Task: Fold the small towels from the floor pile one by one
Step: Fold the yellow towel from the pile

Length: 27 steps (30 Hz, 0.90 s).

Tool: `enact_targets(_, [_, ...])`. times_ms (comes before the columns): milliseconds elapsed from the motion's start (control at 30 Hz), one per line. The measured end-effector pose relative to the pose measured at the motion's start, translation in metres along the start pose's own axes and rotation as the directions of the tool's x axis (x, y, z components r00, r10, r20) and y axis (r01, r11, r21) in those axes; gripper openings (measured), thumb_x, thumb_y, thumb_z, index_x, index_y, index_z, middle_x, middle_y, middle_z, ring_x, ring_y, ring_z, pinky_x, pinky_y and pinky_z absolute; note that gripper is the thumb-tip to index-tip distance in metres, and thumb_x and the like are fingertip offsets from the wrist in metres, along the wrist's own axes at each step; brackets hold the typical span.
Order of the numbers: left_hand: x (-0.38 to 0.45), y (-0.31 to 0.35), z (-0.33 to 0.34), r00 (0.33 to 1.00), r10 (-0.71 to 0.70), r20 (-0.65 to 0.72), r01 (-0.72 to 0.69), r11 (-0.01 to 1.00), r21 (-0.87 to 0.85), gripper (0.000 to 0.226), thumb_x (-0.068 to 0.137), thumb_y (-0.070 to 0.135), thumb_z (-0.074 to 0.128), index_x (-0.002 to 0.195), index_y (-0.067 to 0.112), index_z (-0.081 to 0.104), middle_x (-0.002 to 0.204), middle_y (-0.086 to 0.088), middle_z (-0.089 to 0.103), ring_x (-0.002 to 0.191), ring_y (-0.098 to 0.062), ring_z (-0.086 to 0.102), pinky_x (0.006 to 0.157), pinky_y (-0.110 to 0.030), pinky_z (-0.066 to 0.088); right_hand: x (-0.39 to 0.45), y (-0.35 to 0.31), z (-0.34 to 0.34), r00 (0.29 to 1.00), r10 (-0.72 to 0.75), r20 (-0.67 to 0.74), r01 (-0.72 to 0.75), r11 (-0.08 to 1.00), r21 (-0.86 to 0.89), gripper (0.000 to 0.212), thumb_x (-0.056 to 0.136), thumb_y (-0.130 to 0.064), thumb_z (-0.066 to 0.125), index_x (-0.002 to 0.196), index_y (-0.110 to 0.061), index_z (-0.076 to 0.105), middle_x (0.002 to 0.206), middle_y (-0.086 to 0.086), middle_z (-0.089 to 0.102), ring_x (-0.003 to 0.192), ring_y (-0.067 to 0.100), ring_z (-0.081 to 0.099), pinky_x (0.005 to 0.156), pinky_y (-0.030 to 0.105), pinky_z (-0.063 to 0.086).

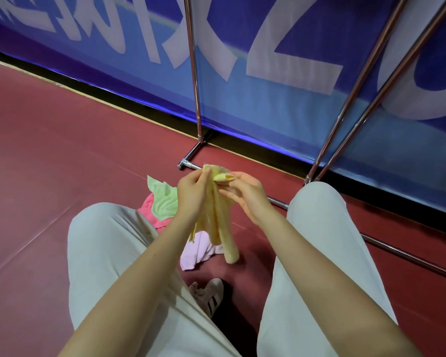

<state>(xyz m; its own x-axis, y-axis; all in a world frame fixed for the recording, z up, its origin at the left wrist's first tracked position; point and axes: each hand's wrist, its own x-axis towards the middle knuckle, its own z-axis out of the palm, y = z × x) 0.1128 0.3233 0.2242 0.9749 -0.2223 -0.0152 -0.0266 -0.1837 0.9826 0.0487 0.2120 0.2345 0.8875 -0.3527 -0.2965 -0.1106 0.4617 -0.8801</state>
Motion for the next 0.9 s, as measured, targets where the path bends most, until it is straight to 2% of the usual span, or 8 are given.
enact_targets(100, [0.002,-0.001,-0.003,0.994,-0.101,-0.053,0.095,0.99,-0.102,0.026,0.097,0.023,0.053,0.078,0.014,0.068,0.07,0.0,0.056,0.065,-0.007,0.047,0.057,-0.017,0.04,0.003,0.002,0.004,0.998,-0.049,0.025,0.052,0.989,-0.136,0.016,0.094,0.003,0.047,0.09,-0.005,0.06,0.085,0.01,0.067,0.075,0.01,0.067,0.074,0.021,0.056])
enact_targets(200, [0.003,-0.002,-0.005,0.983,-0.169,-0.076,0.155,0.974,-0.164,0.023,0.097,0.023,0.054,0.083,0.012,0.068,0.07,0.003,0.058,0.064,-0.005,0.049,0.051,-0.008,0.04,0.008,0.007,0.003,0.989,-0.148,-0.018,0.128,0.908,-0.399,0.014,0.093,-0.003,0.052,0.088,-0.005,0.066,0.072,0.006,0.063,0.06,0.008,0.059,0.058,0.016,0.048])
enact_targets(333, [0.005,0.0,-0.005,0.98,-0.187,-0.063,0.17,0.963,-0.208,0.022,0.097,0.026,0.054,0.083,0.02,0.07,0.076,0.005,0.064,0.071,-0.006,0.056,0.059,-0.011,0.046,0.014,0.012,-0.004,0.93,-0.368,-0.002,0.281,0.713,-0.642,0.009,0.086,-0.01,0.065,0.09,-0.009,0.073,0.088,-0.002,0.054,0.078,0.002,0.052,0.07,0.005,0.039])
enact_targets(467, [0.005,0.0,-0.003,0.986,-0.165,-0.036,0.152,0.958,-0.244,0.025,0.098,0.026,0.054,0.081,0.018,0.071,0.077,0.002,0.065,0.072,-0.008,0.056,0.063,-0.015,0.048,0.009,0.004,-0.001,0.921,-0.384,0.067,0.342,0.714,-0.611,0.011,0.089,-0.006,0.061,0.091,-0.009,0.072,0.093,-0.001,0.067,0.081,-0.005,0.058,0.076,0.009,0.044])
enact_targets(633, [-0.001,-0.002,0.005,0.984,-0.142,0.11,0.168,0.946,-0.278,0.028,0.098,0.025,0.053,0.088,0.01,0.074,0.082,-0.007,0.067,0.078,-0.014,0.058,0.075,-0.032,0.047,0.007,0.006,0.0,0.92,-0.378,0.104,0.356,0.691,-0.629,0.009,0.088,-0.009,0.063,0.087,-0.015,0.07,0.083,-0.002,0.068,0.079,0.008,0.059,0.075,0.02,0.046])
enact_targets(733, [-0.01,-0.001,0.011,0.974,-0.111,0.197,0.164,0.948,-0.273,0.026,0.098,0.016,0.05,0.103,0.004,0.072,0.092,-0.008,0.073,0.083,-0.009,0.062,0.076,-0.026,0.05,0.005,0.004,-0.002,0.909,-0.416,0.018,0.344,0.725,-0.596,0.009,0.088,-0.01,0.063,0.082,-0.017,0.065,0.076,-0.005,0.065,0.072,0.002,0.056,0.069,0.018,0.046])
enact_targets(800, [-0.012,0.0,0.014,0.972,-0.124,0.201,0.175,0.951,-0.256,0.027,0.096,0.011,0.047,0.104,0.004,0.072,0.081,0.004,0.071,0.073,-0.001,0.06,0.067,-0.018,0.046,0.004,0.003,-0.004,0.912,-0.408,-0.03,0.319,0.756,-0.572,0.008,0.088,-0.012,0.064,0.082,-0.016,0.061,0.075,-0.001,0.064,0.069,0.004,0.057,0.065,0.019,0.047])
enact_targets(900, [-0.015,0.002,0.016,0.966,-0.128,0.222,0.18,0.956,-0.232,0.029,0.099,0.018,0.047,0.106,0.006,0.072,0.084,0.006,0.069,0.077,0.0,0.059,0.072,-0.018,0.045,0.004,0.003,-0.006,0.918,-0.389,-0.076,0.28,0.773,-0.569,0.011,0.088,-0.014,0.064,0.081,-0.017,0.057,0.076,0.004,0.065,0.067,0.007,0.059,0.062,0.022,0.047])
